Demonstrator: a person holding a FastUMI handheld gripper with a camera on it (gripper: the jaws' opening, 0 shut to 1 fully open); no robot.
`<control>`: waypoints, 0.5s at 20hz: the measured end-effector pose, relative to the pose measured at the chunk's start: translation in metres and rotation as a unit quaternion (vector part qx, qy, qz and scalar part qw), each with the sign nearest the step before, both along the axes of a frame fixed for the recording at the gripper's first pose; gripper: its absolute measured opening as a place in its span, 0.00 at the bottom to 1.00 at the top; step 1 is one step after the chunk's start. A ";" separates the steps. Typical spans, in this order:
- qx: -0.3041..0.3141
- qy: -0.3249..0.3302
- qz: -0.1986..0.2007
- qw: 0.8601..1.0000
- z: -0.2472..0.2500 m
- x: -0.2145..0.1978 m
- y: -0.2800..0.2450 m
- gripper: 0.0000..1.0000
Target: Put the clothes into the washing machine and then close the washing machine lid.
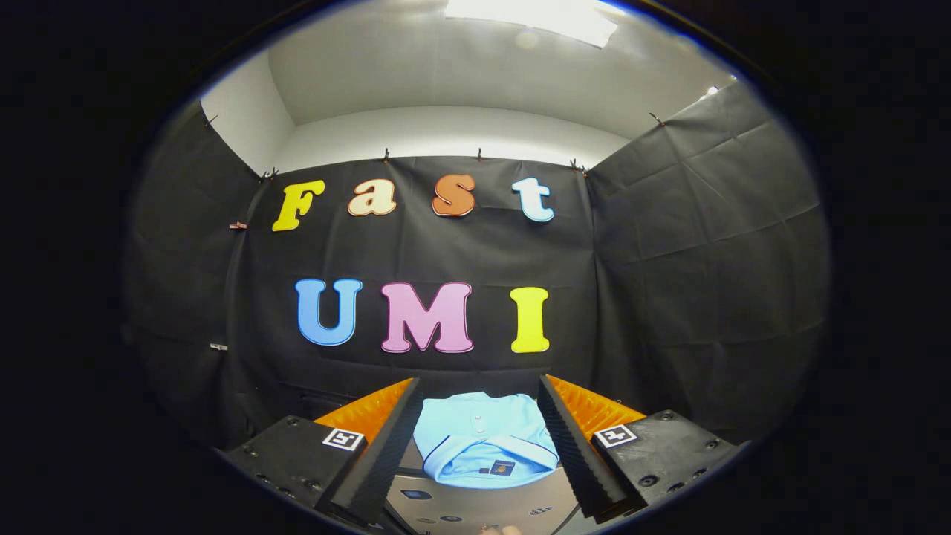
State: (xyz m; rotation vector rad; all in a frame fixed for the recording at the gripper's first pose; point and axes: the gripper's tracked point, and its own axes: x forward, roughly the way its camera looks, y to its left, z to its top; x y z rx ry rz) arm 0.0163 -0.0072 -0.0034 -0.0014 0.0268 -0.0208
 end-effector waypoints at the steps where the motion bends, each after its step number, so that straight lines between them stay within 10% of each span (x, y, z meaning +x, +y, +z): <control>1: 0.002 0.000 0.001 1.000 0.003 0.004 0.001 0.97; 10: 0.017 0.049 0.022 0.998 0.014 0.086 0.009 0.97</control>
